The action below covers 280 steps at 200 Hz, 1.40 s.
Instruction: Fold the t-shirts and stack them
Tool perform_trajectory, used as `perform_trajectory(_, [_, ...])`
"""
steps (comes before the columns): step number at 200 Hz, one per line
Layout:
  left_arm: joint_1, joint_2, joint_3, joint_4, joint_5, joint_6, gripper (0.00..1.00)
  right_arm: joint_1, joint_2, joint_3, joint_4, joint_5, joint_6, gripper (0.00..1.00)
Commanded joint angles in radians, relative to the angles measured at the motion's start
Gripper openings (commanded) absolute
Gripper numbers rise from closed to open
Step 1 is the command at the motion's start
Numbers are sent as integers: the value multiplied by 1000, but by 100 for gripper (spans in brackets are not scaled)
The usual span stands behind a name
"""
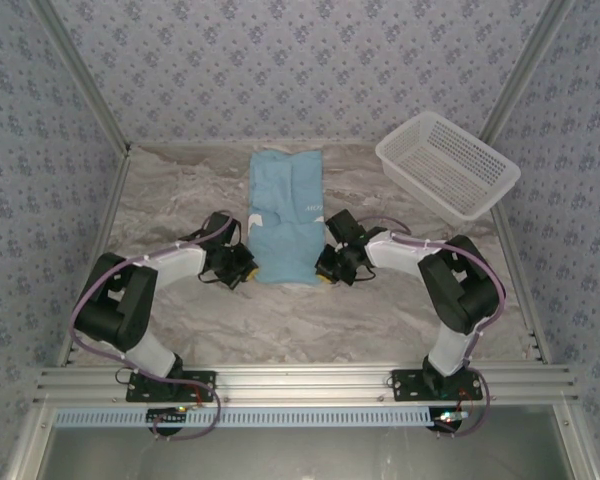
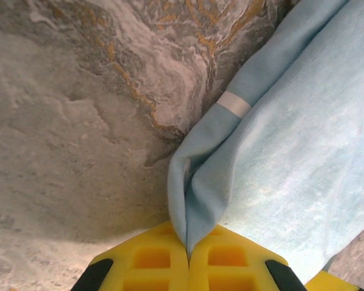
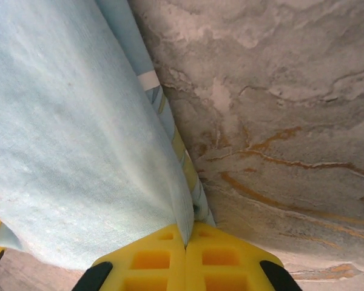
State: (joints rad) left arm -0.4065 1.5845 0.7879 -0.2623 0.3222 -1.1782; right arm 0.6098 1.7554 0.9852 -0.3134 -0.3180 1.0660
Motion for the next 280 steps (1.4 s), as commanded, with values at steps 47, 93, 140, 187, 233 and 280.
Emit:
perform_trajectory(47, [-93,-237,-15,-272,14,116,0,130,-202,-49,-179,93,-4,0])
perform_trajectory(93, [-222,-549,-107,-474,20,52,0,312,-434,-158,-281,137,102,0])
perform_trajectory(140, [-361,-928,-167,-618,30,-154,0,511,-639,-158,-384,173,296,0])
perform_trajectory(187, [-395,-1049,-68,-654,-21,-301,0,576,-679,0,-503,212,376,0])
perform_trajectory(233, [-358,-881,16,-585,-130,-358,0,351,-589,120,-529,87,293,0])
perform_trajectory(280, [-117,-609,140,-503,-38,-286,1,93,-374,269,-485,-65,145,0])
